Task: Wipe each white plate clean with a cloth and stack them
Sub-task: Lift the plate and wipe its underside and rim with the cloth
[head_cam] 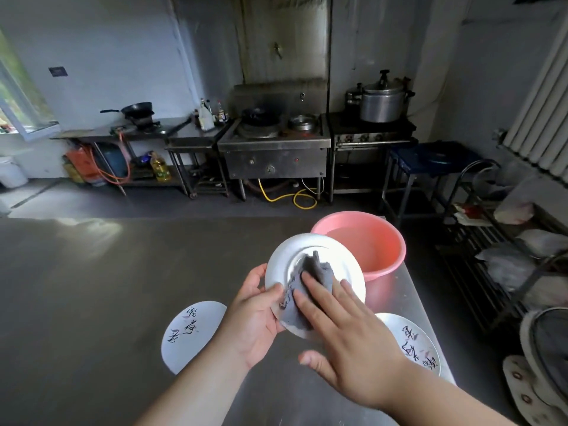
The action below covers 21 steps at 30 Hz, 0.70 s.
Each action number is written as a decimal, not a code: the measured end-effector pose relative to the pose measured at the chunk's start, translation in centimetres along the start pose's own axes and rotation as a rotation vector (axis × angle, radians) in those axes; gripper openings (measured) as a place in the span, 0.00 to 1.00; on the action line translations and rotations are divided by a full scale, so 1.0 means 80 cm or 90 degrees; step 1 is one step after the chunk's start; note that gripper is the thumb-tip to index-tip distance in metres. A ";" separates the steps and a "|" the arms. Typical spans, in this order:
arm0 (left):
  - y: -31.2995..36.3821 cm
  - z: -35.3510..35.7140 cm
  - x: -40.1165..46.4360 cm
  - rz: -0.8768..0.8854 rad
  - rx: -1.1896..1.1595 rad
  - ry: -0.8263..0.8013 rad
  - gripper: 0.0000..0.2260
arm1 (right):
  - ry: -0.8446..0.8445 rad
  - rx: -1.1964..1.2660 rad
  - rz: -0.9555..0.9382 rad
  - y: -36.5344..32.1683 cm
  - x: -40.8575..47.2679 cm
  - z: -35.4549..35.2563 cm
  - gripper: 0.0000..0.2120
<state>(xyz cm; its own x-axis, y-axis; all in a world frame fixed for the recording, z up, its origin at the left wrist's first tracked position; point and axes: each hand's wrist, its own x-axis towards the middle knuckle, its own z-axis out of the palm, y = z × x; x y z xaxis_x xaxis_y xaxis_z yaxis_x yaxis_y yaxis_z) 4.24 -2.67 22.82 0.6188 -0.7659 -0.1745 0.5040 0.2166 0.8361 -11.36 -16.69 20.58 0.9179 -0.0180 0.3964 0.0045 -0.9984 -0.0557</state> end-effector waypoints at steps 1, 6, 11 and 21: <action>-0.001 0.001 -0.002 -0.003 0.003 -0.003 0.24 | -0.006 -0.023 0.008 0.008 0.008 -0.006 0.39; 0.003 0.010 -0.009 0.023 0.024 -0.027 0.25 | -0.010 -0.111 0.103 0.022 0.045 -0.033 0.39; 0.019 0.006 -0.008 0.053 0.001 -0.009 0.27 | 0.020 -0.062 0.045 -0.015 -0.001 0.003 0.45; 0.041 0.005 -0.004 0.077 -0.009 -0.046 0.26 | 0.024 -0.073 0.155 0.015 0.063 -0.040 0.43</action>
<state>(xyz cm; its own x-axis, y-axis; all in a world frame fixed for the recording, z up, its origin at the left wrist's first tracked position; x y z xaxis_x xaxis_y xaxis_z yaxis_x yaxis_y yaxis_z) 5.44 -1.96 25.81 0.6306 -0.7754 -0.0340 0.4373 0.3188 0.8409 -7.99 -18.11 25.42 0.8706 -0.2586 0.4185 -0.2621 -0.9637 -0.0505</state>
